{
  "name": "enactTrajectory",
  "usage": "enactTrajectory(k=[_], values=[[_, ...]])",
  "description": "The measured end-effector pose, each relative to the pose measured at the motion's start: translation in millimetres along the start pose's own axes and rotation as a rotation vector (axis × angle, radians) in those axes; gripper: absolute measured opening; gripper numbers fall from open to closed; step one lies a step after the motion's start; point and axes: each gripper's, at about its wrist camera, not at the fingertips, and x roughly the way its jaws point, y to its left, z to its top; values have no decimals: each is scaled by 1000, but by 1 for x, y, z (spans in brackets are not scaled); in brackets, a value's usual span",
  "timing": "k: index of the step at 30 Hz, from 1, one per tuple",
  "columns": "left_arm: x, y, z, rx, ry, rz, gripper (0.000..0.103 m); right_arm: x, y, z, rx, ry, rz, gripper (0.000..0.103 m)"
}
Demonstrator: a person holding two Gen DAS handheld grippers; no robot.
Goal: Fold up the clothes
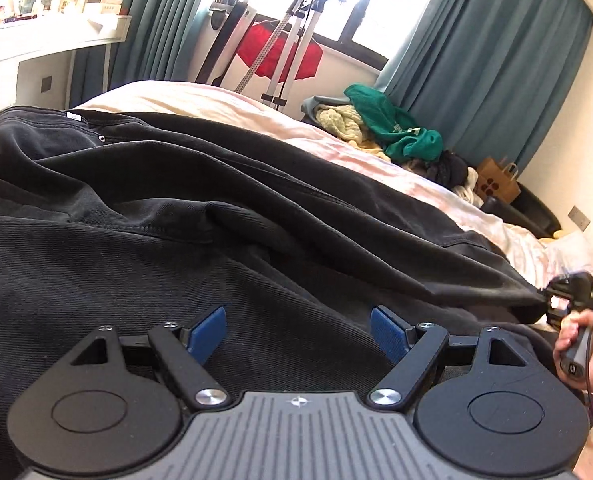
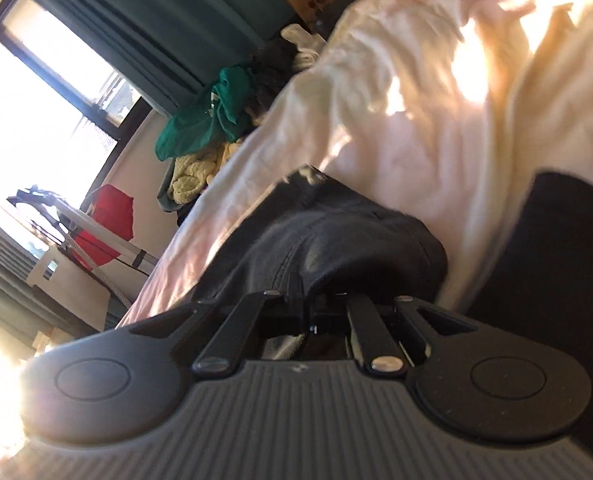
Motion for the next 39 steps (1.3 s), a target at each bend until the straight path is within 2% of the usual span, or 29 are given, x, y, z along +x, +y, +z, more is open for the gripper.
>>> enactTrajectory(k=[3, 6, 7, 9, 12, 13, 14, 15, 16, 18, 23, 26, 31, 35, 37, 39], values=[[1, 2, 0, -12, 11, -4, 82, 3, -33, -10, 124, 17, 66, 10], [0, 2, 1, -16, 8, -7, 82, 12, -44, -5, 219, 38, 120, 13], [0, 3, 1, -16, 6, -4, 82, 14, -43, -1, 240, 31, 120, 15], [1, 4, 2, -22, 6, 1, 82, 20, -42, 6, 282, 17, 120, 24], [4, 5, 4, -26, 9, 8, 82, 26, -37, 17, 359, -18, 56, 25], [5, 5, 4, -24, 8, 10, 82, 28, -31, 21, 341, -24, 21, 25], [5, 5, 5, -20, 6, 12, 82, 29, -18, 26, 247, -21, -28, 19], [4, 4, 4, -15, 5, 12, 82, 31, -5, 31, 154, -18, -77, 8], [4, 4, 4, -10, 4, 12, 82, 30, 5, 36, 80, -28, -101, 8], [3, 3, 4, -1, 0, 12, 82, 23, 18, 42, 2, -80, -78, 6], [-2, 2, 3, 15, -6, 13, 82, 10, 40, 61, -181, -137, -103, 5], [-4, 4, 4, 7, -1, 14, 82, 6, 23, 69, -237, -152, -155, 6], [-6, 3, 6, 5, 2, 15, 82, 18, -32, 55, -187, -90, -181, 7], [-9, 1, 9, 14, -6, 9, 82, 13, -38, 46, -161, -93, -176, 14], [-10, 0, 11, 18, -11, 6, 82, 8, -30, 49, -166, -59, -194, 25], [-12, -1, 12, 23, -15, 3, 82, -5, -17, 45, -231, -34, -216, 59]])
